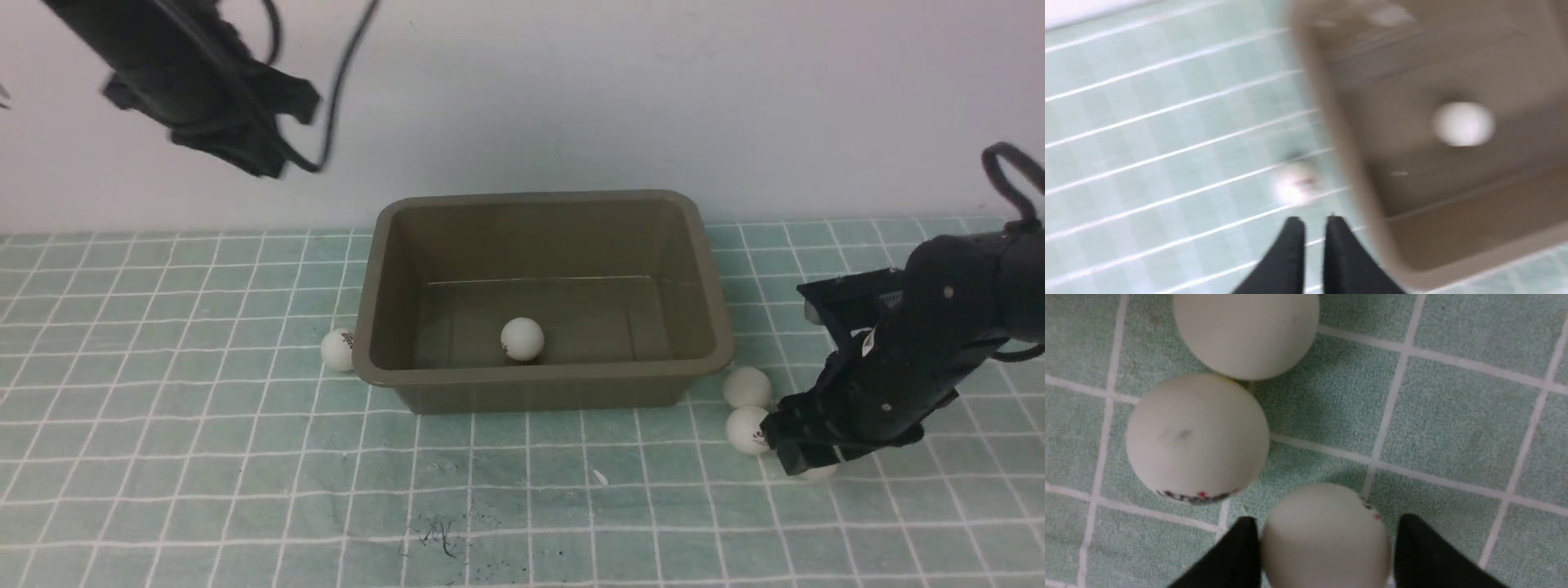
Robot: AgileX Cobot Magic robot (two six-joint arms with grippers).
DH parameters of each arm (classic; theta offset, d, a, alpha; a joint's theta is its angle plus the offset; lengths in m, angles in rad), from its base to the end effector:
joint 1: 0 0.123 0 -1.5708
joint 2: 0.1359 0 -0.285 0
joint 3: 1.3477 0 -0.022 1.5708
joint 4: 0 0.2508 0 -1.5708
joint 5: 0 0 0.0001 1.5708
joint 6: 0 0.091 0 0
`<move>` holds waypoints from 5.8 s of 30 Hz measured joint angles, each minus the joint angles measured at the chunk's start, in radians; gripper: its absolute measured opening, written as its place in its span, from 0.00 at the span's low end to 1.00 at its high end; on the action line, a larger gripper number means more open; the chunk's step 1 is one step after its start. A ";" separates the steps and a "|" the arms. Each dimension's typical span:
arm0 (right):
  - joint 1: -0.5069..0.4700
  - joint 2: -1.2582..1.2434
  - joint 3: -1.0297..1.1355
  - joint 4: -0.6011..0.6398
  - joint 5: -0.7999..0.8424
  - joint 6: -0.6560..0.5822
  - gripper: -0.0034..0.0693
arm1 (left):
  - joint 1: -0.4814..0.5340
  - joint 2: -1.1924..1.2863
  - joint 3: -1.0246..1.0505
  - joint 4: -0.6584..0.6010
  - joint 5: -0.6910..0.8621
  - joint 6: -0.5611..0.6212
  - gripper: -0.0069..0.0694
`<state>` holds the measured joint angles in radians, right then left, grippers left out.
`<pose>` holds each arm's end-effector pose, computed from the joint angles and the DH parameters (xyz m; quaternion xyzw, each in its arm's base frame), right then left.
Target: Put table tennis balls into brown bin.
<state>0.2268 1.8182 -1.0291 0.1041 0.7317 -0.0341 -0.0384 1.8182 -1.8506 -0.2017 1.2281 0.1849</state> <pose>0.3151 0.0792 0.1523 -0.0937 0.9925 0.0437 0.0645 0.3923 -0.0323 0.3593 0.0968 0.9637 -0.0831 0.2346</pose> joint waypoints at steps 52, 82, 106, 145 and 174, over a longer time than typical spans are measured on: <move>-0.084 0.100 -0.153 0.429 -0.061 -0.227 0.74 | -0.219 0.286 -0.047 -0.147 -0.050 0.115 0.73; 0.028 0.012 -0.660 0.183 0.323 -0.160 0.89 | 0.106 -0.457 1.045 -0.485 -0.328 0.435 0.08; 0.045 0.073 -0.142 0.208 0.045 -0.205 0.54 | 0.106 -0.474 1.087 -0.611 -0.370 0.551 0.08; 0.126 -1.083 -0.364 -0.213 0.306 0.248 0.03 | 0.106 -0.777 1.089 -0.622 -0.320 0.559 0.08; 0.127 -1.837 0.558 -0.415 -0.431 0.487 0.03 | 0.110 -1.673 1.090 -0.338 -0.274 0.313 0.08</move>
<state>0.3541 -0.0191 -0.4707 -0.3108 0.3008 0.4531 0.0715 0.1448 -0.7602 -0.5393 0.9546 0.4975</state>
